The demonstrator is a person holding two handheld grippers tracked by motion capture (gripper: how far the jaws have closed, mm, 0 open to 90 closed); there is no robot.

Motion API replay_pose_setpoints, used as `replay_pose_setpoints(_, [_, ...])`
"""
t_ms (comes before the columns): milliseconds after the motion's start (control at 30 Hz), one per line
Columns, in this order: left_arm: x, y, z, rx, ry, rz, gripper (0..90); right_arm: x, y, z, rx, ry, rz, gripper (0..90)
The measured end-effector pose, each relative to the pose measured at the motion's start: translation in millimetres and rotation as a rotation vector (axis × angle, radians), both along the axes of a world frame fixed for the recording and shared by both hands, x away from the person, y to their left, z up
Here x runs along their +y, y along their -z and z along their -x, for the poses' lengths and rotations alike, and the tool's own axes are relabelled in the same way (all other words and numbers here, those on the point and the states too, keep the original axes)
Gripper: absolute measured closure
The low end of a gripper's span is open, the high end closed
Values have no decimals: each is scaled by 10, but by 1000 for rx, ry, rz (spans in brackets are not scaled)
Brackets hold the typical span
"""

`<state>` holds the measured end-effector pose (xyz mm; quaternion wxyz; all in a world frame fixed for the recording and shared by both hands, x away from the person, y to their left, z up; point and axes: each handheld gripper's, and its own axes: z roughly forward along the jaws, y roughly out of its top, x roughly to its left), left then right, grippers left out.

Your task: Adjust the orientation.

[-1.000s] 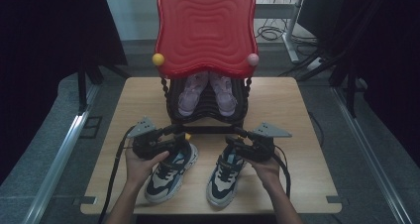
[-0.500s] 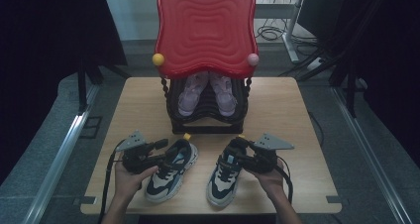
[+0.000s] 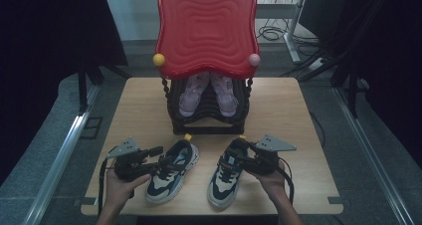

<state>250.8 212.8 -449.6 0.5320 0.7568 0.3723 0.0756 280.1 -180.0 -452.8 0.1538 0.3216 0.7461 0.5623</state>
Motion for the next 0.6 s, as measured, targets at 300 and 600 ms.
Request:
replay_pose_setpoints(300, [-73, 75, 44, 51, 76, -91, 788, -15, 26, -13, 20, 14, 11, 499])
replay_pose_setpoints(600, [-144, 160, 76, 82, 122, -145, 898, -64, 30, -20, 27, 34, 11, 499])
